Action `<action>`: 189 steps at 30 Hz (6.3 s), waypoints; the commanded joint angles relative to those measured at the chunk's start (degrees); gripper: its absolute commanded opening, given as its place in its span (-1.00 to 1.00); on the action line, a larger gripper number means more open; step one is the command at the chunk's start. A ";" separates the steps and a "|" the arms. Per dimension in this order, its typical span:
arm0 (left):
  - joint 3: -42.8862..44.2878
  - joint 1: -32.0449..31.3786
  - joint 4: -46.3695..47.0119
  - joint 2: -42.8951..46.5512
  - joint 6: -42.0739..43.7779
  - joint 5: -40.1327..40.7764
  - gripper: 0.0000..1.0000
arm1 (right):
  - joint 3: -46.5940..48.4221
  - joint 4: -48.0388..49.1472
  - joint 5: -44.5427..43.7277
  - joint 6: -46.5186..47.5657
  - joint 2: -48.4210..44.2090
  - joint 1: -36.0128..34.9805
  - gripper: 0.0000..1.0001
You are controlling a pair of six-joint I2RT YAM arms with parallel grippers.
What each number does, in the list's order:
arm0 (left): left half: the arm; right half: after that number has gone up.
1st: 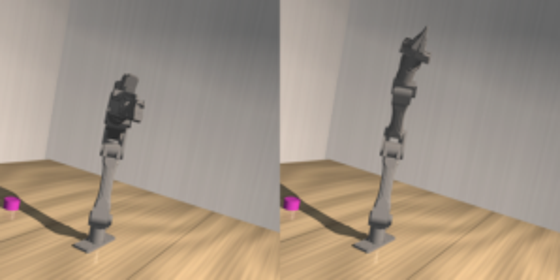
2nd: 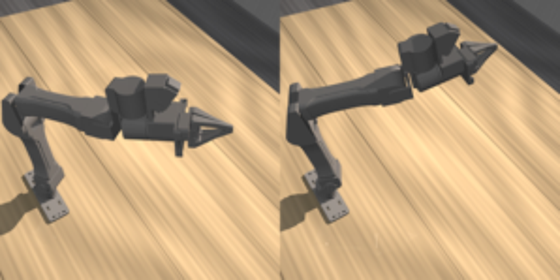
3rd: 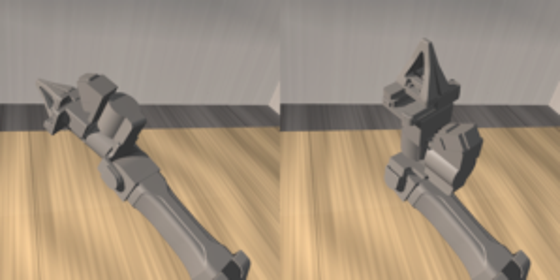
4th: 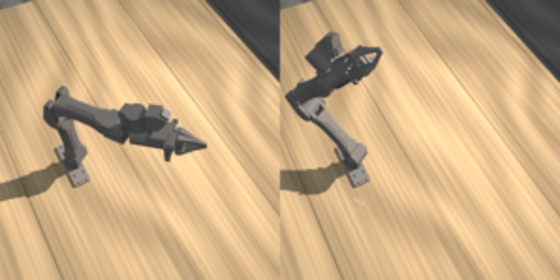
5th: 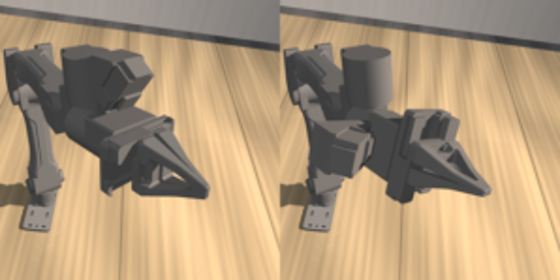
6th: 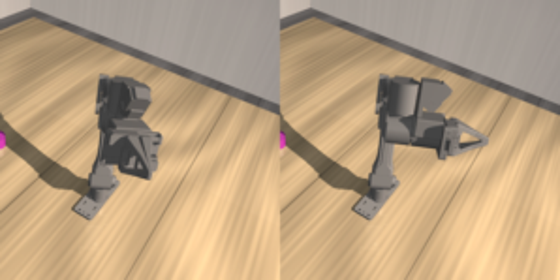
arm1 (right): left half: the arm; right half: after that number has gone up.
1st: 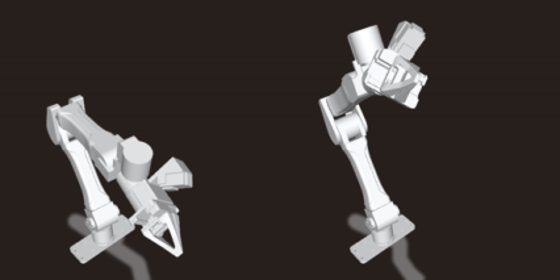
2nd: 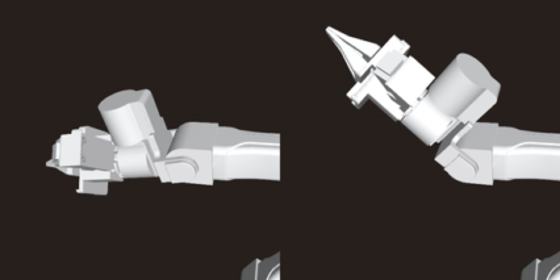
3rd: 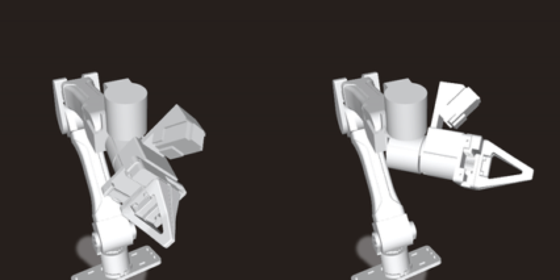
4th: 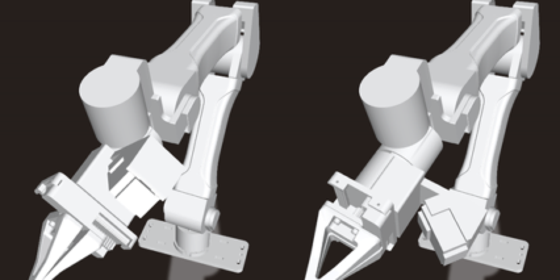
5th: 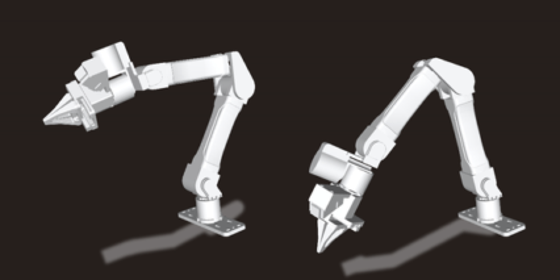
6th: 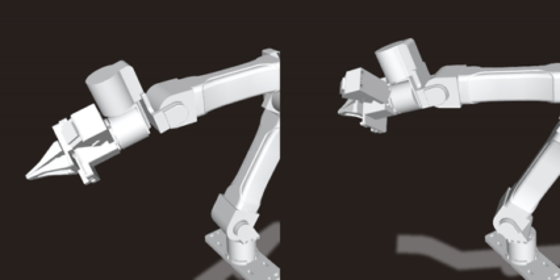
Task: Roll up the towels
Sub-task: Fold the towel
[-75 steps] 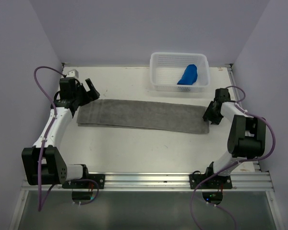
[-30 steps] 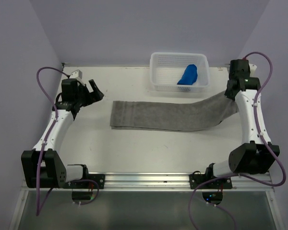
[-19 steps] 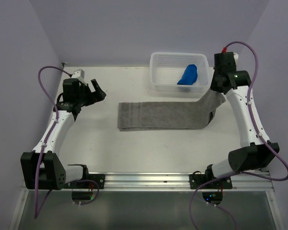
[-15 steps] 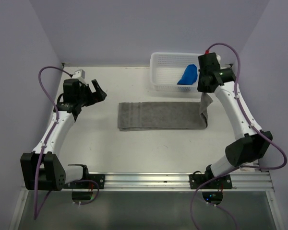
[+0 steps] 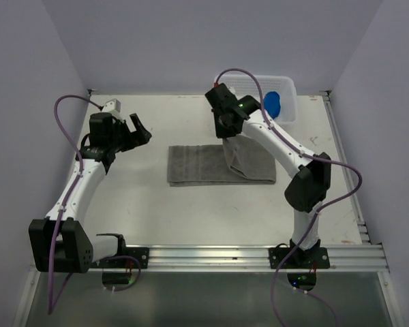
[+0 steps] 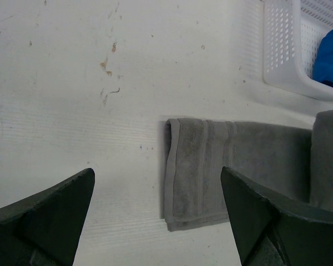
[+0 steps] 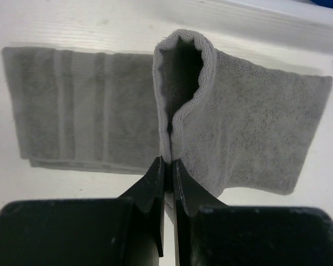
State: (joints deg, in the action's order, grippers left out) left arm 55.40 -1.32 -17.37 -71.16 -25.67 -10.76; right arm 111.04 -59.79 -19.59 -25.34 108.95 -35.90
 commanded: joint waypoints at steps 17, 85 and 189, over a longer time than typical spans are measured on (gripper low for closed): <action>-0.73 -0.79 2.77 2.07 1.41 -1.19 0.99 | 24.31 -2.09 8.78 -8.93 16.48 -10.24 -1.00; -1.08 -1.31 2.33 4.80 1.94 1.36 0.99 | -11.60 28.49 26.01 -16.05 -0.55 -1.99 0.08; 56.84 -48.60 -26.93 -56.10 -13.26 31.15 0.29 | -90.83 74.55 39.72 -26.34 -30.37 15.42 -0.61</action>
State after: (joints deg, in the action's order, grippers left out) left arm 110.21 -49.69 -40.29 -125.34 -36.23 17.91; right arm 20.93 11.53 20.36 -51.42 77.62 -20.40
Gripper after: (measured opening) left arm 0.651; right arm 0.209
